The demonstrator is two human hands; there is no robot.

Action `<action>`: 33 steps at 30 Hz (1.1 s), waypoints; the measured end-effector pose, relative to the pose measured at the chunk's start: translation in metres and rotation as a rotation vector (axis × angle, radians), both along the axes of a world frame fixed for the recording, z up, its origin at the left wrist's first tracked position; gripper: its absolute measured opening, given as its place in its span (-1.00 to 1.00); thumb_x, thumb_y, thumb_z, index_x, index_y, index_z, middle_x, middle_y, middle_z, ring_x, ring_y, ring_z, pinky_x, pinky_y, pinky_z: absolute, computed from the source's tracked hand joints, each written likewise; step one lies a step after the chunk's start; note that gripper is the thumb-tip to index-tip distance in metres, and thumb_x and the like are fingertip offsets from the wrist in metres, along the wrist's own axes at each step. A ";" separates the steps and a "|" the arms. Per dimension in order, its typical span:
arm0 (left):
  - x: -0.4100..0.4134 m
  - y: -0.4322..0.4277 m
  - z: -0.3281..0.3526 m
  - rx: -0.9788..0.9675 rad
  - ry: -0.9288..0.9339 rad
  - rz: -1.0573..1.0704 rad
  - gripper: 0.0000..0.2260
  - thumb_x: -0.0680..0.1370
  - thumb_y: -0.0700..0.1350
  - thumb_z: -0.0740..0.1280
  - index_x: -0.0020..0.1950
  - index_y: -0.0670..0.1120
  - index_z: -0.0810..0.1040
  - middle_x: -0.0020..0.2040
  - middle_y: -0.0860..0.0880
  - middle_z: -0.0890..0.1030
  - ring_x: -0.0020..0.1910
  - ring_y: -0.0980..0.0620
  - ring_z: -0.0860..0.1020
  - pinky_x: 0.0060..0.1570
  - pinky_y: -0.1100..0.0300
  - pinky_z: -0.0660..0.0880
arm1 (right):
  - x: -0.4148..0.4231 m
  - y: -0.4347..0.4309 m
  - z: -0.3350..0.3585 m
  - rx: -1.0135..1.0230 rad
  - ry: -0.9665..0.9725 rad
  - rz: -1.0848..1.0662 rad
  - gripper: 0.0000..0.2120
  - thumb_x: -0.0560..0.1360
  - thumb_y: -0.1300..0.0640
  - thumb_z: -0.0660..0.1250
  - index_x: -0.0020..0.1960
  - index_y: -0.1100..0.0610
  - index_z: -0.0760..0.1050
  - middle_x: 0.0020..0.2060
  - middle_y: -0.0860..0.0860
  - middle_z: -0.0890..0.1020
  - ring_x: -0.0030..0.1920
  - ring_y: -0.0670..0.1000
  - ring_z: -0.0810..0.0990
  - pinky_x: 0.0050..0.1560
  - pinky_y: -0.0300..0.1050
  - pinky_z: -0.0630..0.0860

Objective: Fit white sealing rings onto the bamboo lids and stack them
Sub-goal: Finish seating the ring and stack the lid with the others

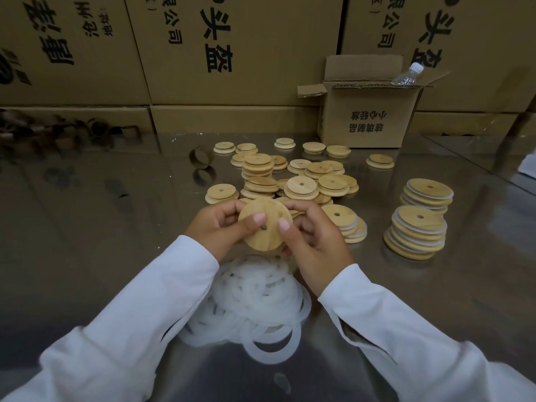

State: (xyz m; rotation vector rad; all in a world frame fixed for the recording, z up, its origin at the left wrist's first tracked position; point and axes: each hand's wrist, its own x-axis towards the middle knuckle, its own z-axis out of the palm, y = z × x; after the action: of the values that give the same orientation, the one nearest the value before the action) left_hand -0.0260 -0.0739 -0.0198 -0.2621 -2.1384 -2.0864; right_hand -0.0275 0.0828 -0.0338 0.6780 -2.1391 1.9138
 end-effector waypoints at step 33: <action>-0.002 0.001 0.006 0.463 -0.424 0.079 -0.71 0.53 0.02 0.23 0.13 -0.14 0.51 0.04 -0.17 0.61 -0.20 -0.08 0.66 -0.44 0.11 0.57 | -0.011 0.007 0.011 -0.332 -0.344 0.003 -0.83 0.40 0.29 0.39 -0.27 0.05 0.57 -0.44 -0.07 0.64 -0.40 -0.16 0.57 -0.36 -0.37 0.46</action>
State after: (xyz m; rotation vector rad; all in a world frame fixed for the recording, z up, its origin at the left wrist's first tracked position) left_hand -0.0284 -0.0731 -0.0135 0.3392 -1.7222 -2.6863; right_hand -0.0389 0.0899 -0.0226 0.3053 -1.9118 2.4562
